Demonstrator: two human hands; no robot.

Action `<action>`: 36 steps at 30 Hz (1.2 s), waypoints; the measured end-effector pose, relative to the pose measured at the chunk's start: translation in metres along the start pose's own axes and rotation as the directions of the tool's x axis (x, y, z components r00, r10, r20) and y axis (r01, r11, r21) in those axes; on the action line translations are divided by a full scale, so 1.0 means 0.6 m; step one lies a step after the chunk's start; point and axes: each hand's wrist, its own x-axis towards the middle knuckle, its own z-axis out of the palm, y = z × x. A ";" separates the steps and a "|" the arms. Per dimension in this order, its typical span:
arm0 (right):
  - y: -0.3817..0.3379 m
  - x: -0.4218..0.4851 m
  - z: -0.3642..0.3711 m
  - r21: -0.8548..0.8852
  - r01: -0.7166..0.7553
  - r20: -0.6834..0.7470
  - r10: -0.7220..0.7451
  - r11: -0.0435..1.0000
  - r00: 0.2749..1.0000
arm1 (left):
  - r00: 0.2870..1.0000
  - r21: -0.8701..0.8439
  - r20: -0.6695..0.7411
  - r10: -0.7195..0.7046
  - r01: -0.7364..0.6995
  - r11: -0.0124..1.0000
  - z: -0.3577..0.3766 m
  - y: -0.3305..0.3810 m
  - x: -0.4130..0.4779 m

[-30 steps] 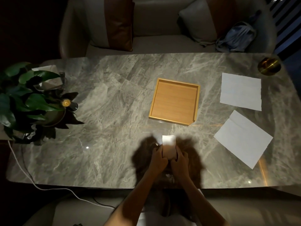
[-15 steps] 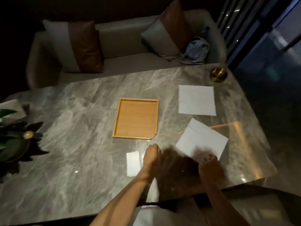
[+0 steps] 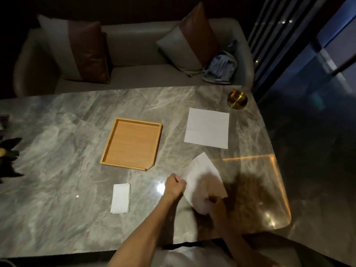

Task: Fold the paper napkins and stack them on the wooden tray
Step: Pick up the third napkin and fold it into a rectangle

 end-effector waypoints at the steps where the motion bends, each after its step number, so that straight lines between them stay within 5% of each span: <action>1: -0.013 -0.010 -0.003 -0.018 0.018 0.123 -0.015 1.000 0.992 | 0.998 -0.181 0.070 0.000 0.012 0.983 -0.024 0.012 -0.013; 5: -0.104 -0.042 -0.033 -0.094 0.207 0.427 -0.149 0.974 0.892 | 0.913 -0.563 0.375 0.161 0.087 0.822 -0.169 0.073 -0.083; 7: -0.175 -0.034 -0.037 0.128 0.170 0.475 -0.211 0.977 0.854 | 0.868 -0.678 0.419 0.266 0.105 0.728 -0.258 0.104 -0.120; 9: -0.259 -0.066 -0.042 0.093 0.345 0.439 -0.350 0.934 0.828 | 0.873 -0.736 0.371 0.316 0.070 0.673 -0.340 0.133 -0.163; 12: -0.390 -0.113 -0.039 0.224 0.480 0.638 -0.500 0.848 0.586 | 0.860 -0.791 0.296 0.416 -0.024 0.611 -0.450 0.177 -0.226; 15: -0.490 -0.197 -0.008 0.365 0.498 0.719 -0.578 0.787 0.385 | 0.857 -0.788 0.225 0.463 -0.119 0.604 -0.538 0.206 -0.278; 18: -0.539 -0.272 0.021 0.509 0.462 0.676 -0.669 0.727 0.308 | 0.825 -0.834 0.135 0.549 -0.204 0.512 -0.607 0.216 -0.314; 20: -0.558 -0.316 0.035 0.642 0.402 0.576 -0.757 0.652 0.309 | 0.769 -0.888 0.072 0.635 -0.241 0.391 -0.645 0.219 -0.326; 23: -0.587 -0.383 0.047 0.709 0.483 0.302 -0.840 0.514 0.451 | 0.733 -0.937 0.056 0.678 -0.196 0.289 -0.681 0.204 -0.323; 25: -0.607 -0.424 0.051 0.627 0.627 0.160 -0.864 0.463 0.478 | 0.754 -0.877 0.020 0.656 -0.303 0.374 -0.697 0.195 -0.321; 28: -0.637 -0.471 0.056 0.466 0.787 0.078 -0.905 0.404 0.419 | 0.793 -0.558 -0.221 0.568 -0.580 0.593 -0.721 0.208 -0.332; 33: -0.661 -0.500 0.060 0.393 0.827 0.102 -0.913 0.402 0.395 | 0.658 -0.286 -0.444 0.608 -0.747 0.599 -0.779 0.223 -0.339; 36: -0.659 -0.515 0.068 0.422 0.821 0.046 -0.913 0.385 0.404 | 0.618 -0.265 -0.408 0.672 -0.785 0.561 -0.809 0.211 -0.335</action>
